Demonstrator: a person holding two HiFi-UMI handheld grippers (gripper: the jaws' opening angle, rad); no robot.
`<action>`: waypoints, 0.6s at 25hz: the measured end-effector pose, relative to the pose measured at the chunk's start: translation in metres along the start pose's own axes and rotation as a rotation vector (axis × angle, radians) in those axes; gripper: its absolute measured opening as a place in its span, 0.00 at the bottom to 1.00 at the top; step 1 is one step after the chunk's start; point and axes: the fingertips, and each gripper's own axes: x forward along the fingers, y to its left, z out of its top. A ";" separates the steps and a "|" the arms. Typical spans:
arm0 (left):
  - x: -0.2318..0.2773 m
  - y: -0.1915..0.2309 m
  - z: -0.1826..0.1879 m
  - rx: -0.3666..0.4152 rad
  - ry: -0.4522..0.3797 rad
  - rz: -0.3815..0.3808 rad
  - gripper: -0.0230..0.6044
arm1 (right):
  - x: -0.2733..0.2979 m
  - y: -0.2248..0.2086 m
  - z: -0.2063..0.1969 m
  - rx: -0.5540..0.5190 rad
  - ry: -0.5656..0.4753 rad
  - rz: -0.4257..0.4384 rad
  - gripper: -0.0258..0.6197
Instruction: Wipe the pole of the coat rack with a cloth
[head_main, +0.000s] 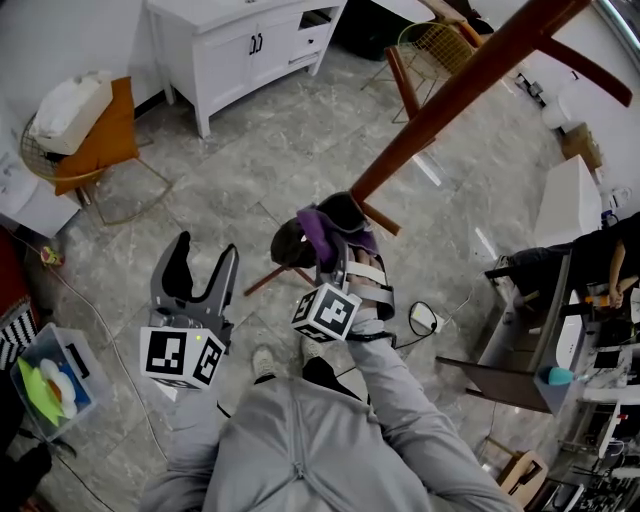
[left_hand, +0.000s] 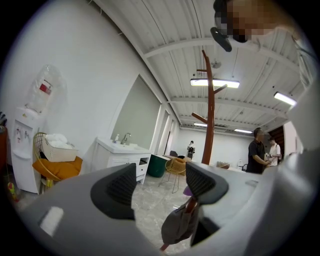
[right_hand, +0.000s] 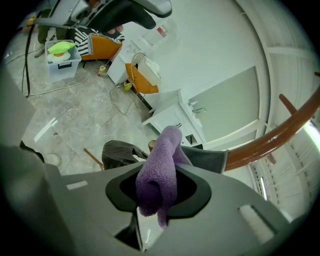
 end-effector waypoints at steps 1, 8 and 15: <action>0.000 -0.001 -0.001 -0.001 0.000 -0.001 0.57 | -0.002 0.002 -0.001 -0.004 -0.001 0.005 0.17; 0.003 -0.014 -0.005 0.002 0.002 -0.017 0.57 | -0.016 0.020 -0.014 0.009 -0.010 0.043 0.17; 0.003 -0.032 -0.001 0.015 -0.010 -0.034 0.57 | -0.040 0.037 -0.034 0.064 -0.003 0.090 0.17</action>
